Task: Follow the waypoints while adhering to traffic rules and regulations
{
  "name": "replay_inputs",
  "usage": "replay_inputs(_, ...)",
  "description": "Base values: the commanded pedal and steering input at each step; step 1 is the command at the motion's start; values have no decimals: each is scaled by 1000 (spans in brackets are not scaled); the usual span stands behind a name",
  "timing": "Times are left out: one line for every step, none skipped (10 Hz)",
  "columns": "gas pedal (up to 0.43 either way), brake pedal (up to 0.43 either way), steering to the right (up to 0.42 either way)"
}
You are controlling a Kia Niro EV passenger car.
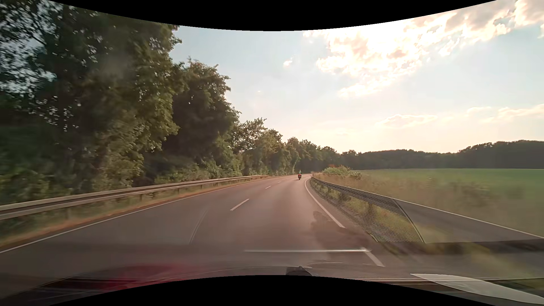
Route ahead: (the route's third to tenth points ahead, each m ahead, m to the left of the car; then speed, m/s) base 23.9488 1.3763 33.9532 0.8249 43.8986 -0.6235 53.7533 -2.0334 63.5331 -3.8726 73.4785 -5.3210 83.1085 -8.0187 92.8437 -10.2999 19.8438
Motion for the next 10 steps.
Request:
replay_inputs(169, 0, 15)
replay_inputs(169, 0, 15)
replay_inputs(169, 0, 16)
replay_inputs(169, 0, 16)
replay_inputs(177, 0, 16)
replay_inputs(177, 0, 16)
replay_inputs(177, 0, 16)
replay_inputs(177, 0, 15)
replay_inputs(177, 0, 15)
replay_inputs(177, 0, 15)
